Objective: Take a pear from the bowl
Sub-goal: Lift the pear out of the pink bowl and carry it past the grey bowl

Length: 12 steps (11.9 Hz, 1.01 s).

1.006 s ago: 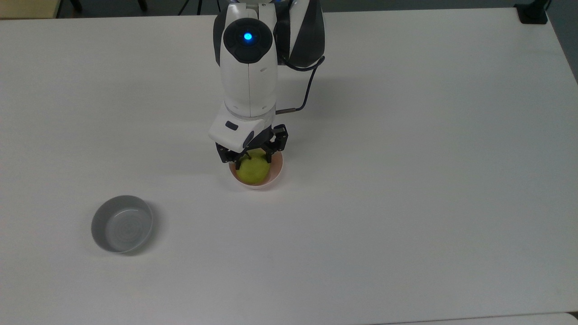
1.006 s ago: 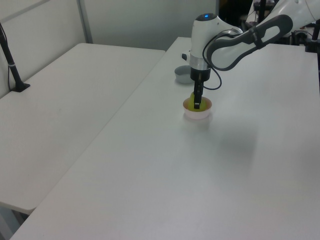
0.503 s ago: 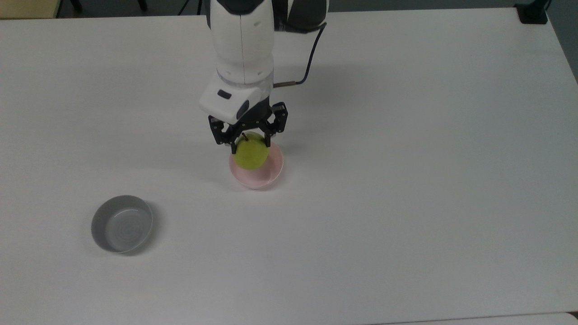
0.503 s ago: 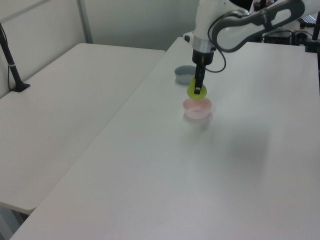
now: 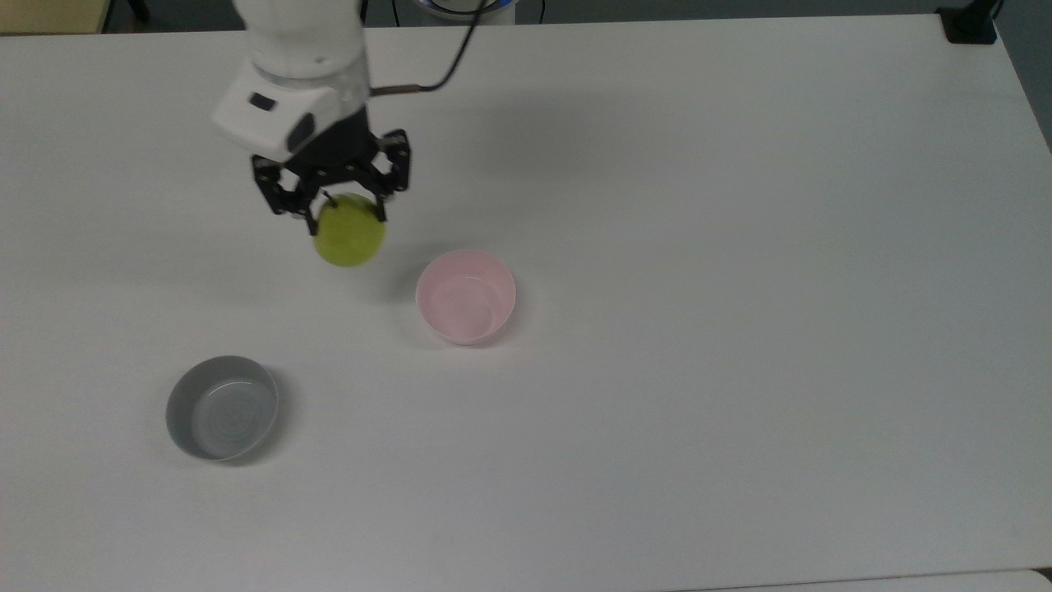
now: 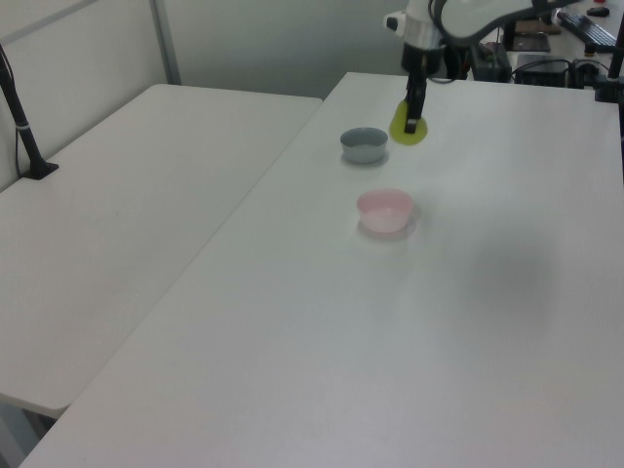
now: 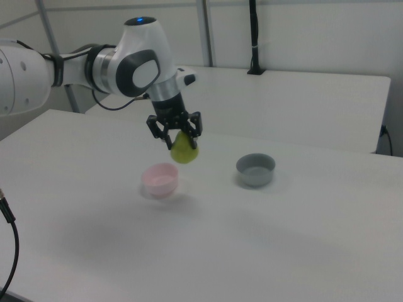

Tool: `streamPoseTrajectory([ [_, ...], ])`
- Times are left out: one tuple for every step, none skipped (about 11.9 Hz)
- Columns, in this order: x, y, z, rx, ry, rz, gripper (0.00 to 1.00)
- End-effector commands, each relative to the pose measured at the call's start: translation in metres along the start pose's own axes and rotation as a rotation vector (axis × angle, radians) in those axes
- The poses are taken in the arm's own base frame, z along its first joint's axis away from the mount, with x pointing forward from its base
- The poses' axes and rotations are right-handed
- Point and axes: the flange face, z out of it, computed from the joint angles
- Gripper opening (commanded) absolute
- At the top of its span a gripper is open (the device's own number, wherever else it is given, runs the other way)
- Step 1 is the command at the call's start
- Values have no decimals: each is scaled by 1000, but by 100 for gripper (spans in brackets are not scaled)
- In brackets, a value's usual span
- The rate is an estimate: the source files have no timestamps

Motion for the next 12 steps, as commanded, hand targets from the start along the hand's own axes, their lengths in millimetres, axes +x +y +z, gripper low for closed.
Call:
streamPoseTrajectory([
  [-24,48,-29,18,-62,-17,11],
  [-32,63,-29,23,-82,8,11],
  [-33,74,-18,26,-96,24,11],
  [-34,81,-8,28,-102,36,11],
  [-39,93,3,31,-112,55,11],
  [-40,100,12,30,-107,59,11],
  [-42,111,22,15,-96,72,11],
  [-39,118,32,-7,-68,71,11],
  [-44,126,46,-13,-67,51,11],
  [-48,135,56,-22,-62,41,11],
  [-51,144,65,-33,-55,38,11],
  [-57,154,77,-28,-58,34,11],
])
